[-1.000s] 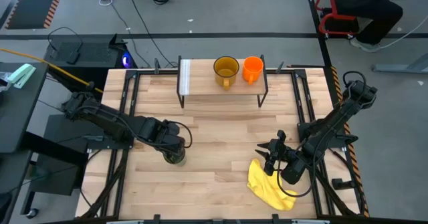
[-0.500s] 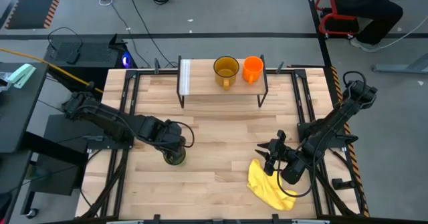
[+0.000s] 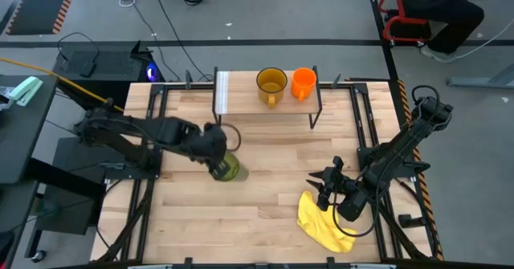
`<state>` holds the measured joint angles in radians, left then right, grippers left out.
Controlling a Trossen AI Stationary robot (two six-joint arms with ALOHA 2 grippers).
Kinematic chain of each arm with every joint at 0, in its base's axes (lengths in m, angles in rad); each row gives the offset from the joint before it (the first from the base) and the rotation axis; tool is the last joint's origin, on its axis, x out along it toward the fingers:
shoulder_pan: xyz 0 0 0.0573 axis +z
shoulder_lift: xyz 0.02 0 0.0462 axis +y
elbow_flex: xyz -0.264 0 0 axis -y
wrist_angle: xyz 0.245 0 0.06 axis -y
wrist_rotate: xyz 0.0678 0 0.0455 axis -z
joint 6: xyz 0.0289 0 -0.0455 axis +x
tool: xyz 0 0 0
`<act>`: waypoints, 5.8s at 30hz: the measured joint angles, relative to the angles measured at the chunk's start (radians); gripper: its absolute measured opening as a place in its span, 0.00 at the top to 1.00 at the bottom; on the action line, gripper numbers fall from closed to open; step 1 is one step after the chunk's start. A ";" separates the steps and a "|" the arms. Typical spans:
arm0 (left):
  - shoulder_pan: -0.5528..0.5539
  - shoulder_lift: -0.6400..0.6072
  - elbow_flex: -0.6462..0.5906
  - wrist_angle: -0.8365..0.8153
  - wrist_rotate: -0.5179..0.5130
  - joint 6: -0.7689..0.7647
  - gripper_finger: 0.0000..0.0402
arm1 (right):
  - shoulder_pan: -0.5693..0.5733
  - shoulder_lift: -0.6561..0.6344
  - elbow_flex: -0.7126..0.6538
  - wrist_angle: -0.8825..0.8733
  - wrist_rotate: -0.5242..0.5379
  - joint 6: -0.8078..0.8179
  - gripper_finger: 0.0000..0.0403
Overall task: Stack small to large cups/mugs on shelf
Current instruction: Put the green cup on the shelf
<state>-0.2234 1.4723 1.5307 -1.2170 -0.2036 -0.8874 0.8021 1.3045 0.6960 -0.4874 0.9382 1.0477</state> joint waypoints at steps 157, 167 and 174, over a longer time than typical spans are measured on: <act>0.682 0.085 0.304 -0.041 0.059 0.313 0.97 | -1.584 -0.494 -0.494 0.730 -1.270 -0.472 1.00; 0.727 0.092 0.370 -0.116 -0.007 0.217 0.97 | -1.585 -0.482 -0.494 0.715 -1.261 -0.475 1.00; 0.762 0.171 0.529 -0.292 -0.018 0.158 0.97 | -1.584 -0.486 -0.494 0.680 -1.261 -0.475 1.00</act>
<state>0.5383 1.6437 2.0601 -1.5092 -0.2220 -0.7299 -0.7818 0.8187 0.2020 0.1921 -0.3229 0.5724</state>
